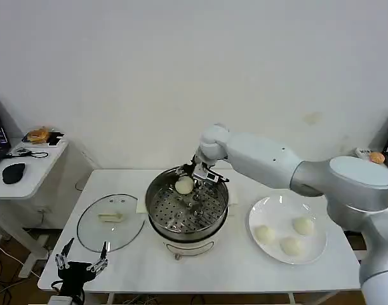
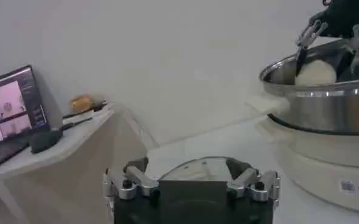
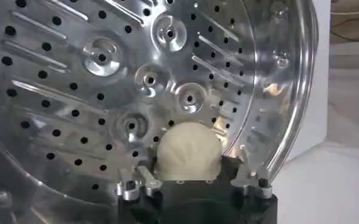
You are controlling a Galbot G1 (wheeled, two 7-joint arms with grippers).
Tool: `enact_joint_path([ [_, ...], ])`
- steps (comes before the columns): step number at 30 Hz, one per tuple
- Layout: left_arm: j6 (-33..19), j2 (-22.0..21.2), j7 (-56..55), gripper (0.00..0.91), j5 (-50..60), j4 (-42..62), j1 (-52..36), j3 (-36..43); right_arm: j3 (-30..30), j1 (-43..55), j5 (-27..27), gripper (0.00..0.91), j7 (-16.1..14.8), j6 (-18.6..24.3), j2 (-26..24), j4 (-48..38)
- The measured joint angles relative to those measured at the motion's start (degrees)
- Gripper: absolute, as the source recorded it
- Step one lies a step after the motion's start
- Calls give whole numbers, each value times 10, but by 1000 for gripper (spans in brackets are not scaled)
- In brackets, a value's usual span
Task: Take steamed baozi put them in steamer then cover it.
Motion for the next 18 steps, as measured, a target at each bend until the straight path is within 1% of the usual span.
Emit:
enact_joint_path([
  [4, 0, 2, 0, 907, 0, -1, 0, 1, -3, 17, 29, 907, -5, -16, -18, 29],
  [9, 3, 7, 1, 907, -2, -5, -2, 6, -14, 57, 89, 907, -13, -56, -65, 86],
  [14, 10, 14, 2, 907, -10, -11, -6, 9, -30, 104, 151, 907, -24, -108, -135, 148],
  [18, 19, 20, 0, 907, -19, -10, -11, 7, -42, 132, 178, 907, -30, -148, -206, 189],
])
